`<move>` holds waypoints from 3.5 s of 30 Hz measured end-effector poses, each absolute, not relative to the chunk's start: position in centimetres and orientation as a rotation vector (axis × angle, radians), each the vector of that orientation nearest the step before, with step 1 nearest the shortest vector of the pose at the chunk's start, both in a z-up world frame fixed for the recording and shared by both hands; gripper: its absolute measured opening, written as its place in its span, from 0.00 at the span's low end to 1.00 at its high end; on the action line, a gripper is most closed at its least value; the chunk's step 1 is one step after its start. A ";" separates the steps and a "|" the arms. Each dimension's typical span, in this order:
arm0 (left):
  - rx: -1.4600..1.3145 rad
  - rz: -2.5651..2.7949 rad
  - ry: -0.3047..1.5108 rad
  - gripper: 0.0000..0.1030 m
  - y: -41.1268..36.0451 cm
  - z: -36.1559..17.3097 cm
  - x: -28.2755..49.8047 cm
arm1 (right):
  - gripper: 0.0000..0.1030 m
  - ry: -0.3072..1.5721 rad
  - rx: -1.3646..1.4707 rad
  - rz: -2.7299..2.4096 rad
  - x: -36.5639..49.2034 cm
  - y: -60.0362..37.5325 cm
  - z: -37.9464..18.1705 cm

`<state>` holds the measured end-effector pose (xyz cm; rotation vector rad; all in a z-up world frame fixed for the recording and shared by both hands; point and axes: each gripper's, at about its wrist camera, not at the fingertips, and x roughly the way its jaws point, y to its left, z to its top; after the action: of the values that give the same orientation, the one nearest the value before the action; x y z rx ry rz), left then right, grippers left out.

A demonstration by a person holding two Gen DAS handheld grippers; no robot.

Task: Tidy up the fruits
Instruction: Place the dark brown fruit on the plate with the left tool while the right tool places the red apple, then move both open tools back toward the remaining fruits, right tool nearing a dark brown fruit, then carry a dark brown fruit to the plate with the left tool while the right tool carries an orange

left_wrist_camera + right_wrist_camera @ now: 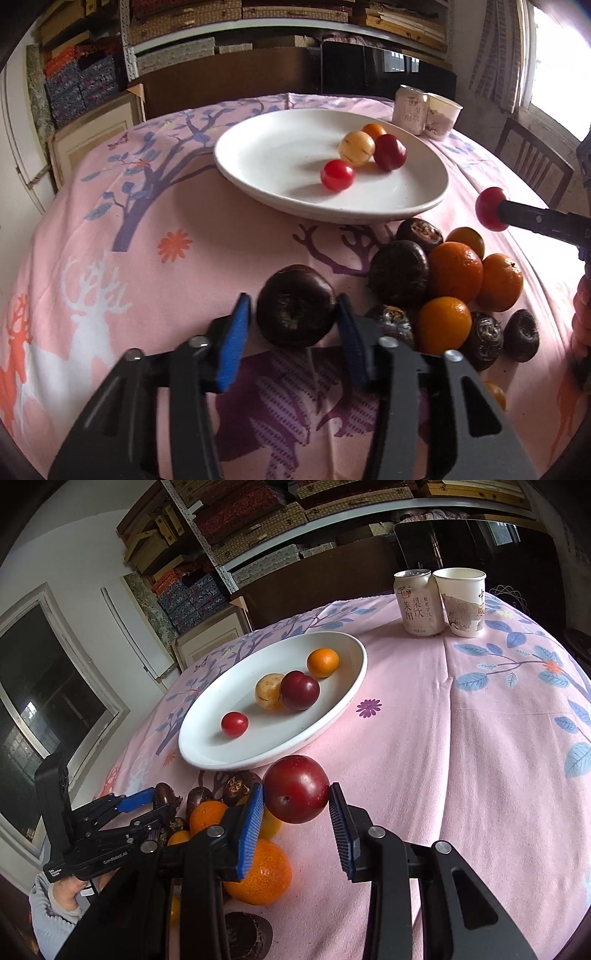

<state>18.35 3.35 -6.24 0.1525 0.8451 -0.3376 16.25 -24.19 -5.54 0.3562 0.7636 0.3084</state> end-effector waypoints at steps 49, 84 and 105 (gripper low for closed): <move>0.157 -0.267 0.690 0.95 4.0 -3.4 15.0 | 0.82 0.660 0.335 0.259 15.1 -24.5 -3.2; 0.214 -0.168 0.813 0.95 4.2 -5.7 18.7 | 0.68 0.742 0.159 0.350 12.6 -20.9 -4.4; 0.043 -0.355 0.883 0.44 5.0 -6.5 19.4 | 0.46 0.899 0.176 0.385 13.8 -20.1 -7.2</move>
<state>19.45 4.96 -6.50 0.0425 0.8828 -0.3552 13.78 -20.14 -7.16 0.1759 0.8986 0.3852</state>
